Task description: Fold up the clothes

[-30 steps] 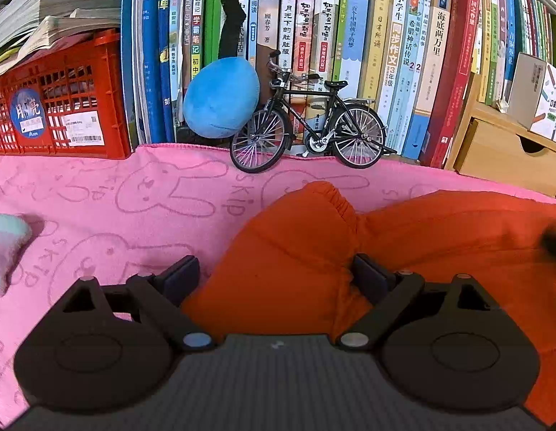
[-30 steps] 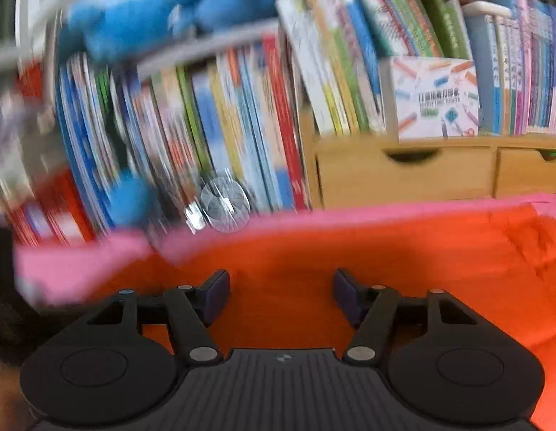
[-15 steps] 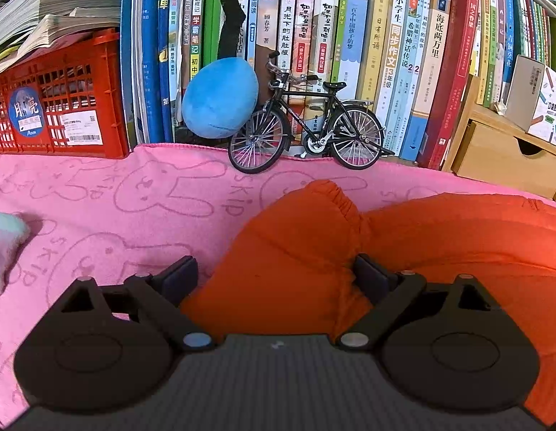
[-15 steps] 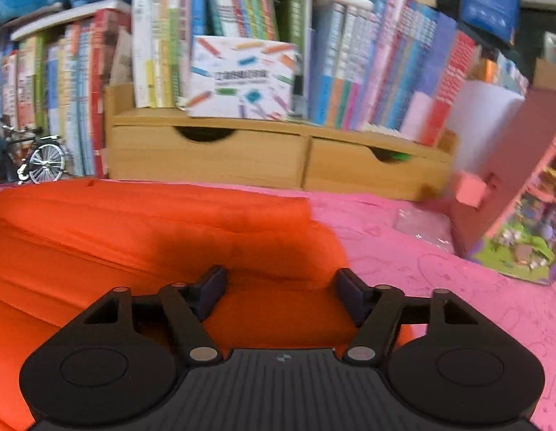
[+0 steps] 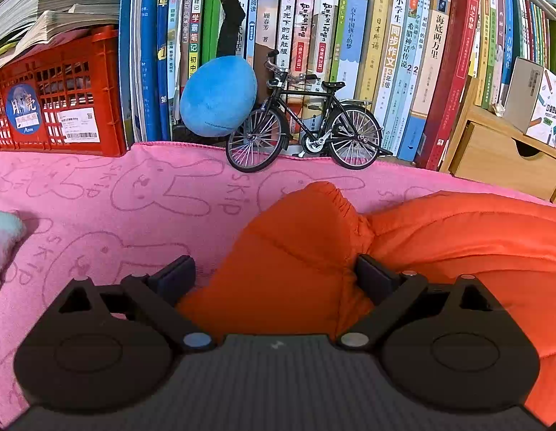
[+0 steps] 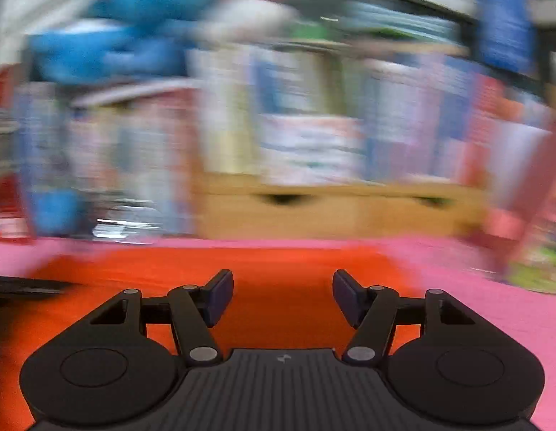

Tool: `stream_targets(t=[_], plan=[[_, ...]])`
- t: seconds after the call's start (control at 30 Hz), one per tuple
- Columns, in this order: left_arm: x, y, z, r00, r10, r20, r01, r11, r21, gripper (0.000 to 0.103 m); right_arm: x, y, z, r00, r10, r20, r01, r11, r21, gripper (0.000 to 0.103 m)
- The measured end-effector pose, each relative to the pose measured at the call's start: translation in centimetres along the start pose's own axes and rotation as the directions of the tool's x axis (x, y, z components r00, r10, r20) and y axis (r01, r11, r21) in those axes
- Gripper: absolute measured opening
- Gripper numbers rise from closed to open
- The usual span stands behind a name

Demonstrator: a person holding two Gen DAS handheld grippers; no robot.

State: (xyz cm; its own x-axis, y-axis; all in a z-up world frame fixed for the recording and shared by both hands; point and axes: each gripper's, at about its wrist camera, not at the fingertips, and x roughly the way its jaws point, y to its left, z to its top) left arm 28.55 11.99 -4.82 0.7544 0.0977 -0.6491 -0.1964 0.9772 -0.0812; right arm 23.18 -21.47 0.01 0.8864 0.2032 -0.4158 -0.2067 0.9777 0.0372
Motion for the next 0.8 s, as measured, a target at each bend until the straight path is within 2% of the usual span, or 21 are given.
stream_targets(t=[0.4, 0.5, 0.6, 0.67, 0.73, 0.8], plan=[[0.0, 0.3, 0.0, 1.0, -0.006, -0.003, 0.006, 1.0, -0.001, 0.097, 2.0, 0.6, -3.4, 0.996, -0.07, -0.058, 0.06, 0.987, -0.149, 0.065], [0.0, 0.3, 0.0, 1.0, -0.006, -0.004, 0.006, 1.0, 0.0, 0.098, 2.1, -5.3, -3.7, 0.982, -0.17, -0.085, 0.166, 0.984, -0.059, 0.07], [0.0, 0.3, 0.1, 1.0, -0.005, -0.005, 0.005, 1.0, -0.001, 0.099, 1.8, -8.8, -4.1, 0.942, -0.314, -0.116, 0.311, 0.949, -0.046, 0.07], [-0.2, 0.6, 0.3, 1.0, -0.024, -0.005, 0.024, 1.0, -0.018, 0.097, 1.2, -11.1, -4.1, 0.916, -0.369, -0.154, 0.376, 0.927, 0.011, 0.072], [-1.1, 0.9, 0.8, 0.999, -0.044, 0.006, 0.044, 0.999, -0.029, 0.094, -0.7, -11.4, -3.7, 0.902, -0.402, -0.159, 0.415, 0.908, 0.056, 0.07], [-3.1, 1.1, 1.0, 0.996, -0.073, 0.049, 0.075, 0.997, -0.032, 0.093, -3.8, -9.9, -3.4, 0.922, -0.374, -0.097, 0.38, 0.924, 0.043, 0.067]])
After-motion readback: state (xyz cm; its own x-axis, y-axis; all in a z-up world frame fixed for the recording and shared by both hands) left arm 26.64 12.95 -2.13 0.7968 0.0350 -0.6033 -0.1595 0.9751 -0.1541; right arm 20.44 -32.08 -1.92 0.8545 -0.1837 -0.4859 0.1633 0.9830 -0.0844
